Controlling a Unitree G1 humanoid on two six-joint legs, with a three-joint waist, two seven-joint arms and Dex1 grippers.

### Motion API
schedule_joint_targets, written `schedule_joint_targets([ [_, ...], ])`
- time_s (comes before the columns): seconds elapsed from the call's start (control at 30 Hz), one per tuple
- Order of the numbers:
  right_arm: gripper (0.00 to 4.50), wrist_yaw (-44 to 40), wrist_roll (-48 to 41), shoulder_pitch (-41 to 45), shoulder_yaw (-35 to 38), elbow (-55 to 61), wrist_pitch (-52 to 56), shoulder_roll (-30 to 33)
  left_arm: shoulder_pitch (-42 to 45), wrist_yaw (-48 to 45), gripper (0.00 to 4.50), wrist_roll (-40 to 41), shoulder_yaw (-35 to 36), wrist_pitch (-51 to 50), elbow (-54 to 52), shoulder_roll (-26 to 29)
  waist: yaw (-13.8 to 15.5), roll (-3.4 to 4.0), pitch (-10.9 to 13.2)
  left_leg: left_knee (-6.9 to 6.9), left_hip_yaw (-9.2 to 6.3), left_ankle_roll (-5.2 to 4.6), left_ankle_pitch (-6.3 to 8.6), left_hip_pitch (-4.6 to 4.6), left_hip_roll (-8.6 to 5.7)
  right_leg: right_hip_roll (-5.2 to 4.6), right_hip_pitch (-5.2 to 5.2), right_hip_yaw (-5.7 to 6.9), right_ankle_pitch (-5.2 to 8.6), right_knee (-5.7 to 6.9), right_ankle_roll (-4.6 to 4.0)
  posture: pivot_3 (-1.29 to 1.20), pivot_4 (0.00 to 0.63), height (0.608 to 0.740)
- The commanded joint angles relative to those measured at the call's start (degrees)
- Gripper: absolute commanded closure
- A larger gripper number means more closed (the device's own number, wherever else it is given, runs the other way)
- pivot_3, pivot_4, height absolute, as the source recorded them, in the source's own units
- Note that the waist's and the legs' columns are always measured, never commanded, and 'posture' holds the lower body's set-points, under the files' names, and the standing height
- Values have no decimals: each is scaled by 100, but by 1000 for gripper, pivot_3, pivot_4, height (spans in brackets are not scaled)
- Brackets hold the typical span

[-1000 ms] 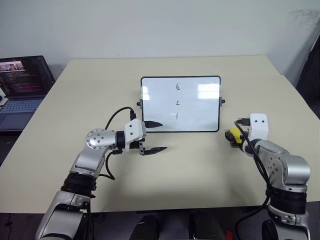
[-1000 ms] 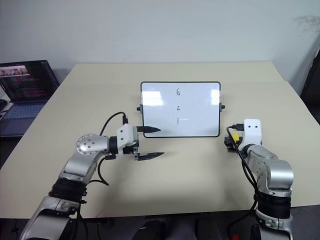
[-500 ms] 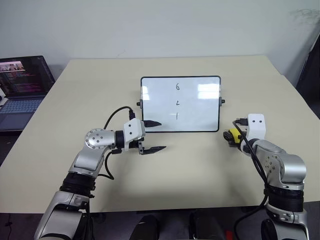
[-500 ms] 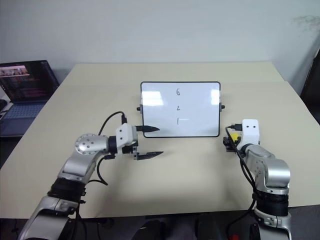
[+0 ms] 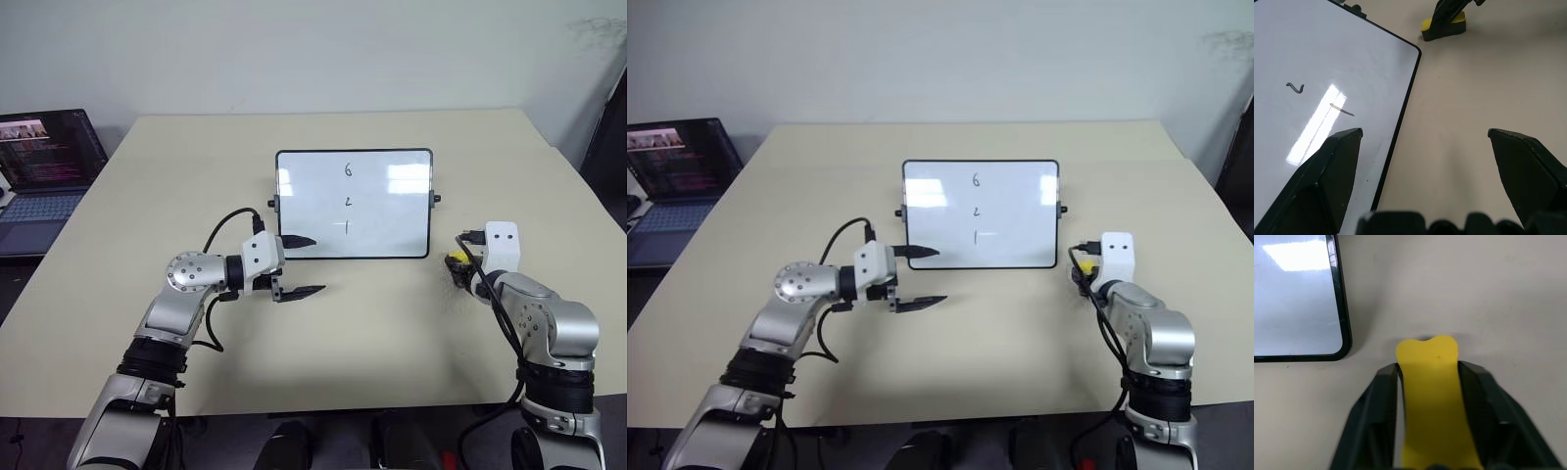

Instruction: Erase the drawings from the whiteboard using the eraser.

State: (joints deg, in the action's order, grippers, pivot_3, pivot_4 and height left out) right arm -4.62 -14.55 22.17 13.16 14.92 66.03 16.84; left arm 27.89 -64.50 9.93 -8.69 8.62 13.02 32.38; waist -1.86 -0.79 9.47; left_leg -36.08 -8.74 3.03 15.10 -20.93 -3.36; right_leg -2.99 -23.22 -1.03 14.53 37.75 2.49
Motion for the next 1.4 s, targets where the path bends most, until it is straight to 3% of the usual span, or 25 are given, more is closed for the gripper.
schedule_joint_targets([
  [0.03,3612,21,11,135,60,83,-89,4,160,22,0,-8,103,140,-140,54,0,0,0,0,0,0,0,0,0,0,0,0,0,0,0,0,150,740],
  [0.4,3643,54,70,170,43,91,-62,80,147,48,0,-14,92,178,-139,40,0,0,0,0,0,0,0,0,0,0,0,0,0,1,0,0,150,740],
  [0.67,3643,-128,245,487,-352,282,-739,384,80,203,0,-43,107,103,-174,-13,-10,0,0,0,2,0,0,0,0,0,-1,-1,0,1,0,0,150,740],
  [1.03,3643,-184,574,1201,-707,35,-1868,358,-181,1451,0,-224,224,-453,-572,-441,-6,0,0,-1,1,0,0,0,-2,-3,-2,-1,0,0,1,0,150,740],
  [1.23,3643,-265,740,1778,-956,-405,-2539,248,-418,2754,0,-260,494,-1345,-1054,-1008,-14,0,0,-2,5,1,0,2,-2,-3,-4,-6,0,7,0,0,150,740],
  [1.4,3643,-274,818,2166,-1077,-883,-2968,36,-623,3238,0,-514,363,-1452,-1288,-1258,-14,0,0,-1,6,1,-1,2,-1,-3,-5,-5,0,7,0,0,150,740],
])
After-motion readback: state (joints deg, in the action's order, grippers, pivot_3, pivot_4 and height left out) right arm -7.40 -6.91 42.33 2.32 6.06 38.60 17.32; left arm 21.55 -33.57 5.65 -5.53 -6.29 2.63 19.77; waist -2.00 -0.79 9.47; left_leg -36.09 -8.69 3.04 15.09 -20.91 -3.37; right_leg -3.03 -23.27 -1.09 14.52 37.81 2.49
